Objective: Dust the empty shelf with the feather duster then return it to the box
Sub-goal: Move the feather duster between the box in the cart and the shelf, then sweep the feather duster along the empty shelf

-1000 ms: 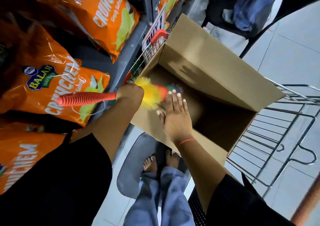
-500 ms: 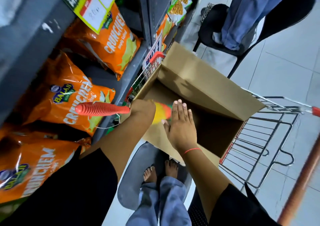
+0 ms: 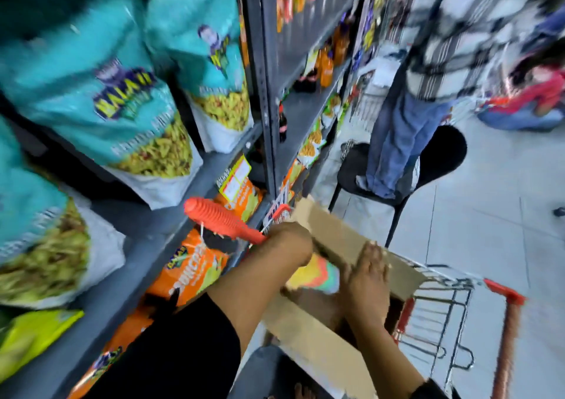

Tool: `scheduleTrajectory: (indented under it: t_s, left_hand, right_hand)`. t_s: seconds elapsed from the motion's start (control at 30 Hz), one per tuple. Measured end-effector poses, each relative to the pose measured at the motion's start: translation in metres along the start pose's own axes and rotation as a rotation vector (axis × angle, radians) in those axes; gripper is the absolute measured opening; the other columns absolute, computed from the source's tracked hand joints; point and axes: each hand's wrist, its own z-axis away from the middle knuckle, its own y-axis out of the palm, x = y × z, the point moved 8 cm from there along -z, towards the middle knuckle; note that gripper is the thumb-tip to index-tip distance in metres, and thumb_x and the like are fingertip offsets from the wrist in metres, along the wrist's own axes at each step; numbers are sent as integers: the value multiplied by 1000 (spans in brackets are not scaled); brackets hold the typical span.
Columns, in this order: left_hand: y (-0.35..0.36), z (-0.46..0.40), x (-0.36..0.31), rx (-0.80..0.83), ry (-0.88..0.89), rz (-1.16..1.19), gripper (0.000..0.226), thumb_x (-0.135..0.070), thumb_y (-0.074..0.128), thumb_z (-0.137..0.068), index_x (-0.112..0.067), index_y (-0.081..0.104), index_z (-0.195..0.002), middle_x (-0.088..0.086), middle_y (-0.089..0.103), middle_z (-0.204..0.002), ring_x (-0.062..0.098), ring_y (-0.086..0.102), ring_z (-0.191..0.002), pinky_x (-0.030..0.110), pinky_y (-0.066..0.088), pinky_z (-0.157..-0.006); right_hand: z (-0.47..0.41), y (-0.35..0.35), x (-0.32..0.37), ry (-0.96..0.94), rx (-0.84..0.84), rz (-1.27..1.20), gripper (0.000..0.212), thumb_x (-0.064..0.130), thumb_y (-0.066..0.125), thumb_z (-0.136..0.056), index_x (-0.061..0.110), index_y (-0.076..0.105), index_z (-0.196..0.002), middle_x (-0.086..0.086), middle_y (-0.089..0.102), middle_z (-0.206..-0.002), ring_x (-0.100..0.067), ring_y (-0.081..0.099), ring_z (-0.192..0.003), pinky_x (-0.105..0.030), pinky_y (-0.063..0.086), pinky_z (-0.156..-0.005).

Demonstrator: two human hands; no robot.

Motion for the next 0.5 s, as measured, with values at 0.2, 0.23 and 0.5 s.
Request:
scheduleTrajectory:
  t_s: [0.2, 0.23, 0.5]
  left_hand:
    - [-94, 68, 12, -201, 2, 126, 31, -4, 44, -87, -2, 55, -116, 18, 58, -116, 32, 60, -100, 38, 50, -77]
    - [-111, 81, 16, -234, 1, 133, 28, -3, 44, -87, -1, 58, -111, 18, 58, -104, 32, 60, -91, 37, 50, -75]
    - [-218, 200, 73, -705, -133, 260, 41, -7, 52, -86, -5, 51, -128, 14, 55, -133, 33, 55, -118, 40, 49, -91]
  right_hand:
    - [-12, -78, 27, -22, -149, -44, 65, 34, 38, -95, -1, 8, -141, -21, 13, -152, -31, 11, -140, -42, 9, -113]
    - [-16, -93, 35, -28, -186, -63, 65, 33, 39, -95, -1, 8, -141, -22, 12, -152, -32, 11, -140, -43, 10, -113]
    - [-35, -179, 118, -136, -365, -237, 66, 22, 49, -92, -7, 12, -139, -30, 16, -148, -41, 14, -137, -48, 9, -112]
